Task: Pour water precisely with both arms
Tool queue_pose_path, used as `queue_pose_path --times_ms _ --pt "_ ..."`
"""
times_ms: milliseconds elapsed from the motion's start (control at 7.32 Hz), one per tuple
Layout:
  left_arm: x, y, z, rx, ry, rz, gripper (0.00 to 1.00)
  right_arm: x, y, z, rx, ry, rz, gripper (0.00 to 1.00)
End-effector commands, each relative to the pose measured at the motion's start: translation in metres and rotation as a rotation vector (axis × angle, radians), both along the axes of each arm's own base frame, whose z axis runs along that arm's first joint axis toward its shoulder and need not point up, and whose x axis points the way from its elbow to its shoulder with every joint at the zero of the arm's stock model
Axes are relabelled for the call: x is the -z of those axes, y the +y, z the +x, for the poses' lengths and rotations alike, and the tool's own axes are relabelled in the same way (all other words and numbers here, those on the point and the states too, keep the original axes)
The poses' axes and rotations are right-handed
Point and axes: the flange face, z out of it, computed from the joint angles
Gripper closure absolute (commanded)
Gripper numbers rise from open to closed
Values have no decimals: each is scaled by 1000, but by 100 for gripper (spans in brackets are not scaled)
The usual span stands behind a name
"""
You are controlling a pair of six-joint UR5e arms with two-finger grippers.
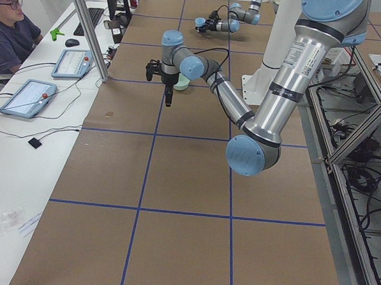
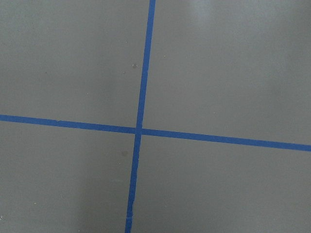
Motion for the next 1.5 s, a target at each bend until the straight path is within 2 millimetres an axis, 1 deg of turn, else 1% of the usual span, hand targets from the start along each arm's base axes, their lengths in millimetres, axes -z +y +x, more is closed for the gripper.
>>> queue_pose_path --times_ms 0,273,410,546,683,820,1230,1366 --pt "0 0 0 0 0 0 0 0 1 -1 3 1 -2 2" --pt "0 0 0 0 0 0 0 -1 3 0 10 5 -4 1" --pt "0 0 0 0 0 0 0 -3 7 5 17 9 -13 1" --pt "0 0 0 0 0 0 0 4 12 10 29 -1 -17 1" --pt "-1 0 0 0 -1 -2 0 7 23 26 52 8 -22 1" --pt "-1 0 0 0 -1 -2 0 17 26 29 61 -6 -25 1" --pt "-4 1 0 -1 -5 -5 0 21 32 24 82 -12 -25 1" --pt "-4 1 0 -1 -5 -5 0 31 36 20 94 -32 -26 1"
